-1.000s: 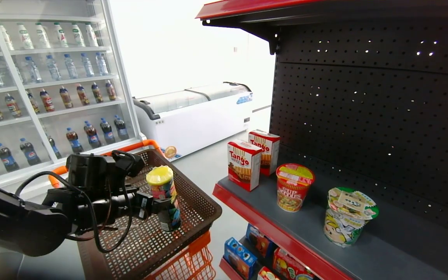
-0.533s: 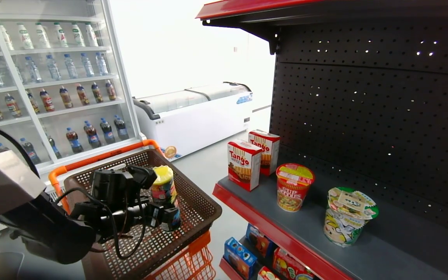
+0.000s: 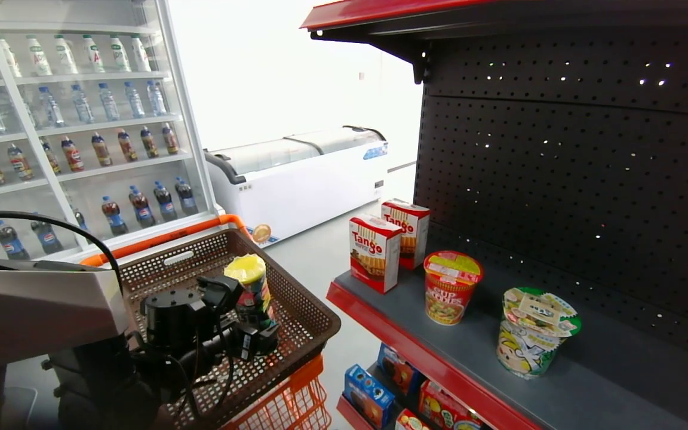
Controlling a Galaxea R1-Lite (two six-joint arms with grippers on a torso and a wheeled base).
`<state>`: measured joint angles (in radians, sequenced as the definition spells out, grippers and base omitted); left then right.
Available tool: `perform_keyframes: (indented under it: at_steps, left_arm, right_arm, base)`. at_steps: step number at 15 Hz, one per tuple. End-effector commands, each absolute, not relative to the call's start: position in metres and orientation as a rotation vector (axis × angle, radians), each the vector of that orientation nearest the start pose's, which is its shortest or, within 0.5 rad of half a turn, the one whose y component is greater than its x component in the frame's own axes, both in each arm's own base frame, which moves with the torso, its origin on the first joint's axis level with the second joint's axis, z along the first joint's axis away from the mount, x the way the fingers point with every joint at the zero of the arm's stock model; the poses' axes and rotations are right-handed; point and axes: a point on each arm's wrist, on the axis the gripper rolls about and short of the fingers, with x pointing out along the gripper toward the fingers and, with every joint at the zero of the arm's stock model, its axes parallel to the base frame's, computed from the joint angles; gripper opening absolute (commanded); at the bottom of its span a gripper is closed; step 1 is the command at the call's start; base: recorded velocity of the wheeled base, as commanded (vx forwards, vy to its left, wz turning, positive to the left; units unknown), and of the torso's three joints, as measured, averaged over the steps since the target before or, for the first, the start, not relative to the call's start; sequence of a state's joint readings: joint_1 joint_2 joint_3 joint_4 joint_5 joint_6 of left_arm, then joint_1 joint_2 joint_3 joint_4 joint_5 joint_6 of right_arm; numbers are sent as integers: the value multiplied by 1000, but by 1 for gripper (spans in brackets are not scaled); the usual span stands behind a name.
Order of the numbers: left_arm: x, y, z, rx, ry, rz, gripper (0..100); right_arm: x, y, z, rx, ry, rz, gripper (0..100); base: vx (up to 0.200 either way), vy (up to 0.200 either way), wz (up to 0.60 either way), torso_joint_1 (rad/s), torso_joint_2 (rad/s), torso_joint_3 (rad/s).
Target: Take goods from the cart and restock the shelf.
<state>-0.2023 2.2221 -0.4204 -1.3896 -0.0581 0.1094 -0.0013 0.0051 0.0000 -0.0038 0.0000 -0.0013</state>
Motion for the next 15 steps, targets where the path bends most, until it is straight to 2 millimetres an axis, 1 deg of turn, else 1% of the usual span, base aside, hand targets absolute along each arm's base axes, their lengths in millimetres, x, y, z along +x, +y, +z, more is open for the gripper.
perform_keyframes:
  at_steps: [1,3,4,6,12,15]
  left_arm:
    - [304,-61,-3,138,436,-269,100]
    - [309,-57,-9,136,432,-255,100]
    - [315,-56,-12,134,423,-249,100]
    - [322,-54,-14,131,410,-236,100]
    - [344,-57,-13,133,356,-233,100]
    - [346,-58,-14,148,349,-237,100]
  right_arm:
    - [-22,0,76,-2,2,-2,100]
    - [-22,0,76,-2,2,-2,100]
    - [-22,0,76,-2,2,-2,100]
    - [-22,0,76,-2,2,-2,100]
    - [-22,0,76,-2,2,-2,100]
    - [-22,0,76,-2,2,-2,100]
  base:
    - [0,0,0,0,0,0]
    - [0,0,0,0,0,0]
    - [0,0,0,0,0,0]
    - [0,0,0,0,0,0]
    - [0,0,0,0,0,0]
    - [0,0,0,0,0,0]
